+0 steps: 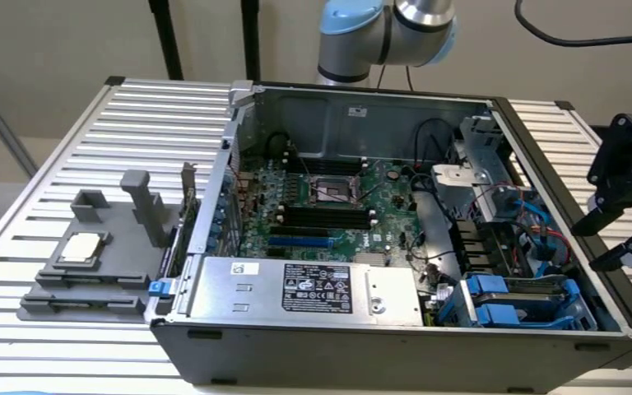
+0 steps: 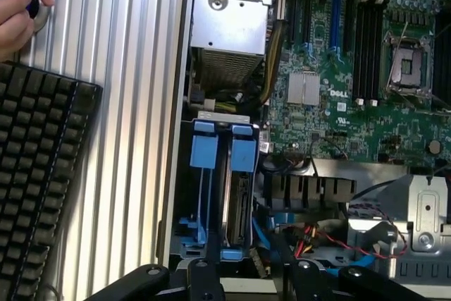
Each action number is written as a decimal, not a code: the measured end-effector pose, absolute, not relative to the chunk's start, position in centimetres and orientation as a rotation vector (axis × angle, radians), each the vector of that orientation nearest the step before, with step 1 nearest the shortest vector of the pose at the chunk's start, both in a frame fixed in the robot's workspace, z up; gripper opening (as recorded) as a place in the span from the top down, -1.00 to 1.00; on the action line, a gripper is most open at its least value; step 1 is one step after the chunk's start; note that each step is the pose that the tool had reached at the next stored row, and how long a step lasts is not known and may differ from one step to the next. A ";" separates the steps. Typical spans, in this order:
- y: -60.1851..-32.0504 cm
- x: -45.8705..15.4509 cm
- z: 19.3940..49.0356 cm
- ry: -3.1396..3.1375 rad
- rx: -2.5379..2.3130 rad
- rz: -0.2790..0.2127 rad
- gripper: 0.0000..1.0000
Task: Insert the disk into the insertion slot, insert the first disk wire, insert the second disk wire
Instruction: 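Insert the first disk wire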
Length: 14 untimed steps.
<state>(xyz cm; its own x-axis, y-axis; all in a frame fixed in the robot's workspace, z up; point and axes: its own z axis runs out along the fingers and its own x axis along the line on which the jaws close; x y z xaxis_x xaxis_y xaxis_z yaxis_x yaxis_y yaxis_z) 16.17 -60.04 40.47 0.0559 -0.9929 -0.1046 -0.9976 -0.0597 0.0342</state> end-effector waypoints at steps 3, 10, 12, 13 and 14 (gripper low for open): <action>-60.0 16.4 39.9 2.119 -2.250 0.154 0.18; -59.9 16.4 38.7 2.115 -2.255 0.154 0.18; -59.8 16.4 38.3 2.114 -2.255 0.154 0.18; -59.8 16.4 38.1 2.114 -2.256 0.154 0.18; -59.8 16.4 37.9 2.114 -2.256 0.154 0.18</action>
<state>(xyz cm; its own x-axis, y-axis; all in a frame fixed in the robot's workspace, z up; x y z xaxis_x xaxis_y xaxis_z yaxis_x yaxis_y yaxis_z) 16.45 -59.80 37.94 0.0629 -0.9926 -0.1043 -0.9972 -0.0668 0.0342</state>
